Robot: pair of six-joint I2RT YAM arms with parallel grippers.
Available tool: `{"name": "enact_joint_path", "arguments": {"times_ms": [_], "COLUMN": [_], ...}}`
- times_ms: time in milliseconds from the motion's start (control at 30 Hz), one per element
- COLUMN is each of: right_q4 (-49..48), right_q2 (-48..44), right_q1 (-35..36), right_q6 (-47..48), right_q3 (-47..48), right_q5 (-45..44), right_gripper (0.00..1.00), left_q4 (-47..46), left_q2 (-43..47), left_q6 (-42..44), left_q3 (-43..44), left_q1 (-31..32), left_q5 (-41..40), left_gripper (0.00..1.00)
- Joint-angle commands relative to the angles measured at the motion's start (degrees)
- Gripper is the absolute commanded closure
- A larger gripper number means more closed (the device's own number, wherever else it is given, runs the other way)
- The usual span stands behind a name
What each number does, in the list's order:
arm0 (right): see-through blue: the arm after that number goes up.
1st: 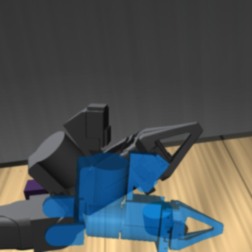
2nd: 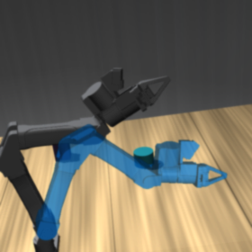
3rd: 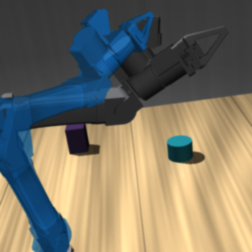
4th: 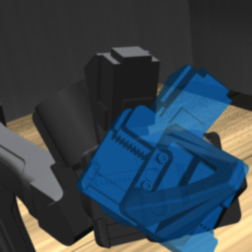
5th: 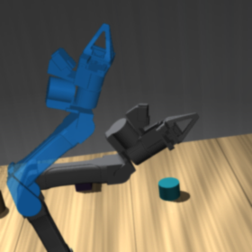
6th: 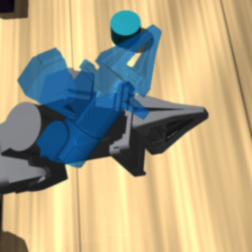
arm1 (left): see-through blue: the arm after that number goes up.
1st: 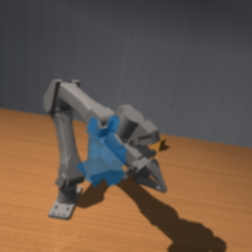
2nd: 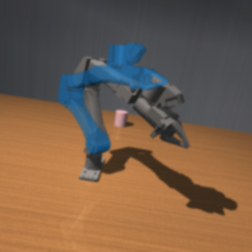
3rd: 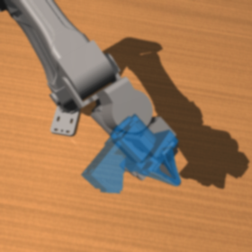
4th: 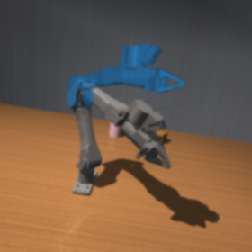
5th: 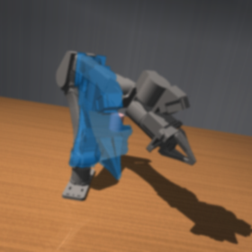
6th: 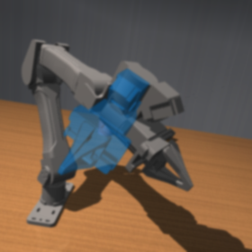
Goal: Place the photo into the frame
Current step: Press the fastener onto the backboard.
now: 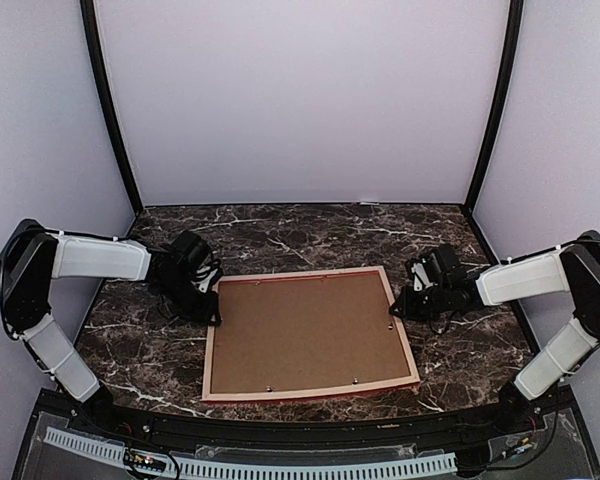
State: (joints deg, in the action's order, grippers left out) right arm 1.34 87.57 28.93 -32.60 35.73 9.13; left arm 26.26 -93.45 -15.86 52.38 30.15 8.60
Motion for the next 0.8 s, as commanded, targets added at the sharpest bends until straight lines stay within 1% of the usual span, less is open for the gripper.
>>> {"name": "enact_joint_path", "arguments": {"times_ms": [0, 33, 67, 100, 167, 233, 367, 533, 600, 633, 700, 733, 767], "right_q4": [9.2, 9.1, 9.0, 8.8, 8.5, 8.4, 7.9, 7.5, 7.4, 7.3, 7.4, 7.4, 7.3], "right_q2": [2.7, 2.7, 2.6, 2.7, 3.0, 3.6, 4.5, 4.7, 4.7, 4.7, 4.7, 4.6, 4.6], "right_q1": [1.8, 1.9, 2.0, 2.1, 2.2, 2.4, 2.5, 2.5, 2.5, 2.5, 2.5, 2.6, 2.6], "right_q6": [-2.5, -2.6, -2.8, -2.9, -2.9, -2.7, -2.5, -2.4, -2.5, -2.5, -2.5, -2.5, -2.5], "right_q3": [-3.3, -3.5, -3.6, -3.8, -3.7, -3.4, -3.2, -3.3, -3.5, -3.5, -3.5, -3.5, -3.5], "right_q5": [4.0, 4.2, 4.3, 4.4, 4.7, 4.8, 5.2, 5.2, 5.2, 5.3, 5.3, 5.2, 5.2], "right_gripper": [1.00, 1.00, 1.00, 1.00, 1.00, 1.00, 1.00, 1.00, 1.00, 1.00, 1.00, 1.00, 1.00], "left_q4": [-5.0, -5.3, -5.6, -5.4, -4.2, -3.1, -1.8, 0.0, 0.5, 0.7, 0.7, 0.7, 0.5], "left_q2": [-0.9, -0.7, -0.7, -1.0, -1.7, -2.2, -2.9, -3.0, -2.9, -2.9, -2.9, -3.1, -3.1], "left_q6": [1.7, 1.8, 1.9, 2.2, 2.7, 3.0, 3.4, 3.9, 4.5, 4.7, 4.9, 4.9, 4.9], "left_q3": [-0.4, -0.2, 0.0, 0.7, 2.2, 3.5, 4.8, 5.1, 4.9, 4.9, 4.8, 4.8, 4.7], "left_q1": [0.1, 0.0, 0.0, 0.0, 0.0, -0.1, -0.2, -0.2, -0.2, -0.2, -0.3, -0.2, -0.2], "left_q5": [1.9, 2.5, 2.8, 3.0, 2.9, 2.8, 2.8, 2.3, 1.5, 0.7, -0.3, -0.5, -0.8], "left_gripper": [0.89, 0.82, 0.78, 0.67, 0.55, 0.50, 0.44, 0.44, 0.49, 0.50, 0.57, 0.62, 0.65]}}
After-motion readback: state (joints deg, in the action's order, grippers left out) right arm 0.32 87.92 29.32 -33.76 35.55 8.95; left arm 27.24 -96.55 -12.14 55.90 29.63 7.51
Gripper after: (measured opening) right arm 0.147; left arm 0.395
